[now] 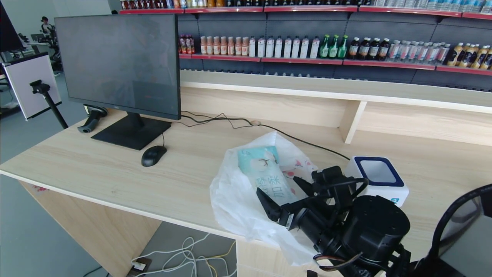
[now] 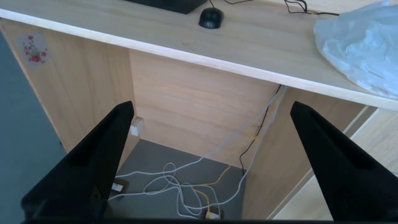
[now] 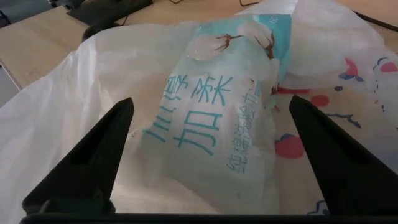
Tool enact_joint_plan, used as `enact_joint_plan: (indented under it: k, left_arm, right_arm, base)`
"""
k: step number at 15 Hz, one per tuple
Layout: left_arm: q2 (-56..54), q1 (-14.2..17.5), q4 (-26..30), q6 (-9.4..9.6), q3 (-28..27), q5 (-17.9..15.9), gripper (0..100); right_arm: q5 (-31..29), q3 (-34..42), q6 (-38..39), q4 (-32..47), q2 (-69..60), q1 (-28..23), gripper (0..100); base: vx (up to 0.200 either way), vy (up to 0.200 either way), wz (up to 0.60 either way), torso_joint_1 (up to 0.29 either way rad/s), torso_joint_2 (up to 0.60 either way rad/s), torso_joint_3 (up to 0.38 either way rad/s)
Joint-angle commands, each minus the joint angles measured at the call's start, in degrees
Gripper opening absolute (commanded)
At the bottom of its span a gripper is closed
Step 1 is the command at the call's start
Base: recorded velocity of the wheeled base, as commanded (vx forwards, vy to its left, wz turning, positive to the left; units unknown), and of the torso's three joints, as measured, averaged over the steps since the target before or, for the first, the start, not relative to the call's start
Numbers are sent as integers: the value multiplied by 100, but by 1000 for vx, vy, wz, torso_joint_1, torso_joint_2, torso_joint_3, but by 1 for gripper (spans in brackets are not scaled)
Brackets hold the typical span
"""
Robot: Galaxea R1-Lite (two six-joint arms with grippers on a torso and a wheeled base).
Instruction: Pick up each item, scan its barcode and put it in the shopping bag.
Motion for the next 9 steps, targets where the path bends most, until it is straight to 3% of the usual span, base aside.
enact_joint_plan:
  k: [1,9]
  left_arm:
    - [-2,5,-2,-1,0,8,100]
    - [-2,-4,-2,-1,0,0,100]
  right_arm:
    - [7,-53,30,-12,-195,23,100]
    - [43,-185,206,-12,-678,-3,100]
  base:
    - [0,0,0,0,0,0]
    - [0,0,0,0,0,0]
